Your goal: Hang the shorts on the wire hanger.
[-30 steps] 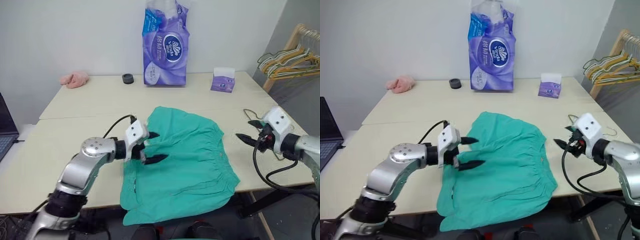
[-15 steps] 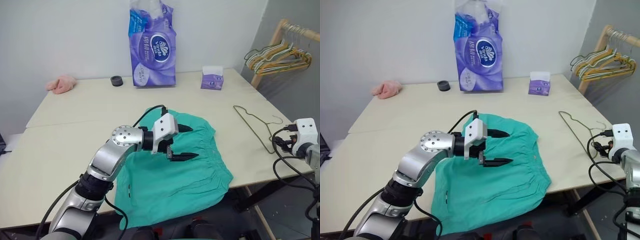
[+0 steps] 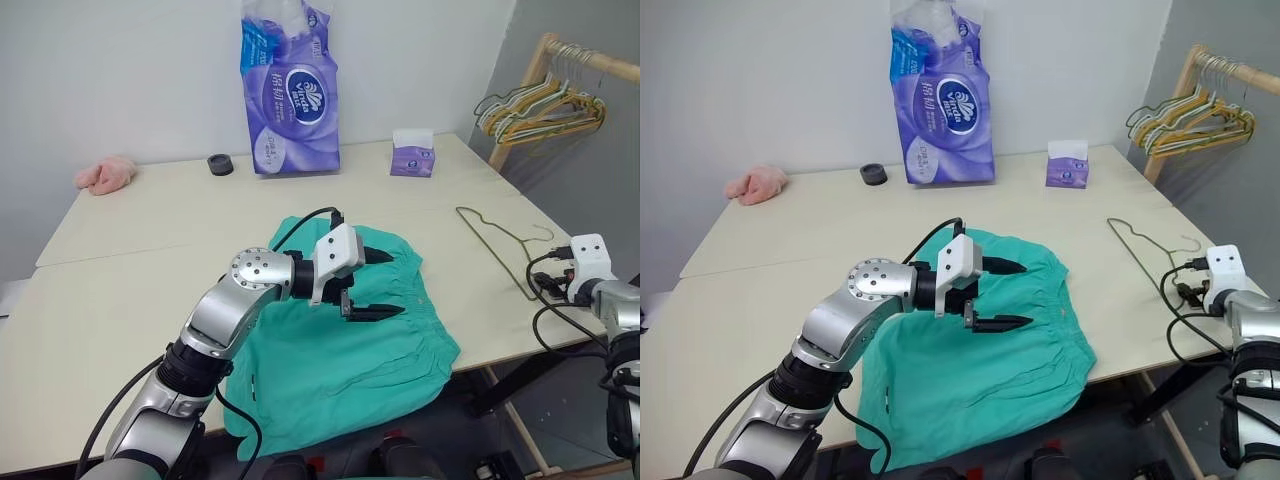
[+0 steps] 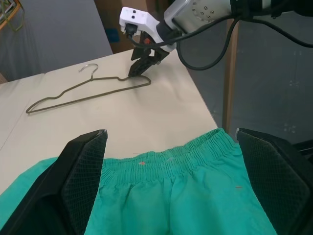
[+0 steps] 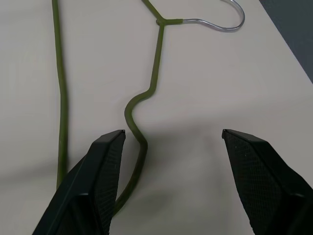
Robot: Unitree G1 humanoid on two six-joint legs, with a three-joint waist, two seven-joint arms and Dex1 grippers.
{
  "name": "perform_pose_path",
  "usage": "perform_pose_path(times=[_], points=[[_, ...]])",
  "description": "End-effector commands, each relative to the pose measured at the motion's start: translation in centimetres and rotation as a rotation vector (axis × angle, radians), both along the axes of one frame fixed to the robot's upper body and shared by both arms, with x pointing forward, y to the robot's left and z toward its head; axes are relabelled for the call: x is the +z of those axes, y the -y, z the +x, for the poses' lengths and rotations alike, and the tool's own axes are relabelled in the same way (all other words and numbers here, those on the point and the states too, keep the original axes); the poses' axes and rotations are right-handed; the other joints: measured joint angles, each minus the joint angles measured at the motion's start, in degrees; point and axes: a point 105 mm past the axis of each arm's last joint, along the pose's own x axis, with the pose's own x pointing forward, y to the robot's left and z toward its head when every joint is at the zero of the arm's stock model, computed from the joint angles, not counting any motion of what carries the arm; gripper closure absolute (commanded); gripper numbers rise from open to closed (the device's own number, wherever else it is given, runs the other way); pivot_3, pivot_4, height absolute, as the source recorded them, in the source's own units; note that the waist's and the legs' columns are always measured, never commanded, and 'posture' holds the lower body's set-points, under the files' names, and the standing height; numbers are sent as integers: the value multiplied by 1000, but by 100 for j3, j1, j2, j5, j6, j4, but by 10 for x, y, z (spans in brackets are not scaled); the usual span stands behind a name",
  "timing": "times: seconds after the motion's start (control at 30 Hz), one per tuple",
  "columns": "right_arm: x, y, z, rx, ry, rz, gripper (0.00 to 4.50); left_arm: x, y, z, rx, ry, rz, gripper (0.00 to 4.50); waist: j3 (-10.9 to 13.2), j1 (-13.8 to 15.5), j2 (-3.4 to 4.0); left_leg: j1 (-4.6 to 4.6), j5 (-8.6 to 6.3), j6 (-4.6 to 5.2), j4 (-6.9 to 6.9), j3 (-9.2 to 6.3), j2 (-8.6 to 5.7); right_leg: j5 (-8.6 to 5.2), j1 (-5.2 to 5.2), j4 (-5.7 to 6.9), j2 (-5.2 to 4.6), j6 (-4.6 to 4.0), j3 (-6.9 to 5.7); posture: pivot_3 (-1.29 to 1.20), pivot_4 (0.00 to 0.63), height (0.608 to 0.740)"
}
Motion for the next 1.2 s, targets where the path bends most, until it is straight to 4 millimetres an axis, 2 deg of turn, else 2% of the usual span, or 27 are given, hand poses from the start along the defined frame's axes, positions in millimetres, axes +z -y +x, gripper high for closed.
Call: perform_pose_path(times=[0.03, 0.17, 0.27, 0.53, 0.67, 0.77, 0.9, 1.03, 1.13, 1.2], points=[[2, -2, 3, 1, -14, 19, 1120, 10, 2, -1, -7, 42, -17, 26, 0, -1, 0, 0, 0, 0, 0, 2, 0, 0, 0, -1, 0, 1, 2, -90, 36, 740], [-5, -7, 3, -9, -46, 110, 1120, 10, 2, -2, -8, 42, -16, 26, 0, -13, 0, 2, -2, 3, 0, 12, 0, 3, 0, -7, 0, 6, 11, -87, 36, 740], [-16, -15, -1, 7, -114, 154, 1701, 9, 1, -2, -9, 42, -12, 0, -1, -20, 0, 2, -3, 5, 0, 14, 2, 8, 3, -19, 3, 12, 14, -87, 35, 740], [-36, -14, -8, -2, -182, 55, 4417, 6, 1, -2, 2, 48, -14, 0, -9, -19, -14, 6, -6, 10, 6, 16, 2, 27, 28, -56, 2, 43, 19, -82, 36, 740], [-32, -11, -5, -22, -147, 28, 4467, 6, 0, 3, 46, 51, -32, 0, -25, -7, -43, 32, -14, 24, 11, 21, -2, 30, 44, -62, -4, 48, 22, -80, 36, 740], [-19, -10, 2, -14, -89, -8, 4467, 9, -6, 21, 158, 67, -58, 0, -25, 5, -44, 33, -17, 29, 12, 29, -5, 35, 46, -65, -12, 56, 29, -80, 36, 740], [14, -21, 17, 92, 23, -91, 4467, 4, -26, 43, 285, 72, -39, 0, -17, -6, -30, 34, -19, 32, 11, 43, -5, 35, 41, -64, -20, 58, 41, -82, 36, 740], [69, -58, 27, 252, 236, -147, 4467, 17, -66, 84, 509, 123, -60, 0, 5, -18, 4, 21, -19, 33, 9, 48, -4, 34, 20, -59, -20, 63, 47, -87, 38, 740], [87, -79, 22, 322, 311, -166, 4467, 29, -87, 103, 599, 173, -72, 0, 5, -25, 7, -19, -19, 32, 11, 60, 1, 41, -43, -42, -25, 65, 59, -90, 41, 740], [93, -94, 18, 372, 342, -178, 4467, 37, -100, 113, 643, 189, -86, 0, 5, -3, 6, -24, -20, 31, 8, 55, 4, 41, -48, -44, -28, 65, 52, -94, 42, 740]])
